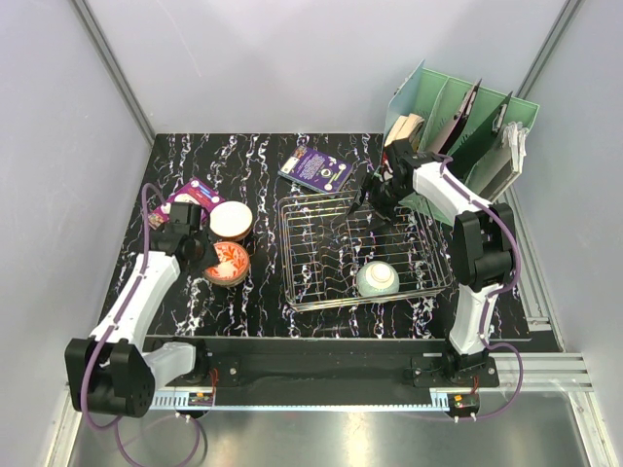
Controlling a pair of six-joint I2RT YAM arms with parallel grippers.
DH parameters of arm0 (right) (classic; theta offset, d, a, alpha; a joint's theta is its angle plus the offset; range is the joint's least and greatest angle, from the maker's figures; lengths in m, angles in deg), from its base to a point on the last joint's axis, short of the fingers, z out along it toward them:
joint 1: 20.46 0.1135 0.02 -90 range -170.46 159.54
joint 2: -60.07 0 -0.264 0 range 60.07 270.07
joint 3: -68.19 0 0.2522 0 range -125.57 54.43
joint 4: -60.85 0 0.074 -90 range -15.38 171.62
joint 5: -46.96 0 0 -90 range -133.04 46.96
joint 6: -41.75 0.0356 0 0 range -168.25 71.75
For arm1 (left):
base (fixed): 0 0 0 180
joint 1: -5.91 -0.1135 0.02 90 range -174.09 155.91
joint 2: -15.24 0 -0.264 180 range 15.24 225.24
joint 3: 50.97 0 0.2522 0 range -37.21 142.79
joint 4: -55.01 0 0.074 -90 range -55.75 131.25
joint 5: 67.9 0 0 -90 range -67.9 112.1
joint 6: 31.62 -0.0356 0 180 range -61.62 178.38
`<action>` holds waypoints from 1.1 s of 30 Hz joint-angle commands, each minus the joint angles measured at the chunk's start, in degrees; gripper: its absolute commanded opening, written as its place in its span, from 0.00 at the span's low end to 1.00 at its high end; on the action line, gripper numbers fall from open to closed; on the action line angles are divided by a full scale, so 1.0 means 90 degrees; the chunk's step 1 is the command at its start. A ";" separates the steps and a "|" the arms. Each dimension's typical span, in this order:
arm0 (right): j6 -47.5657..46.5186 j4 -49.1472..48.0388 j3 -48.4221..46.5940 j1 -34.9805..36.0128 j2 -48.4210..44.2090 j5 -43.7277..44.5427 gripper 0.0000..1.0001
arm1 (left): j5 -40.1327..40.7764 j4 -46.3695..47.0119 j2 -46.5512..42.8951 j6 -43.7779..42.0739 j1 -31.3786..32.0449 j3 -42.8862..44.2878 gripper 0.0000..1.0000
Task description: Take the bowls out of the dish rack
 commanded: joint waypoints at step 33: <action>-0.1329 0.2139 0.0745 0.0899 -0.2379 0.3864 0.81 | -0.0353 0.0469 -0.0285 -0.0325 0.2582 0.1844 0.54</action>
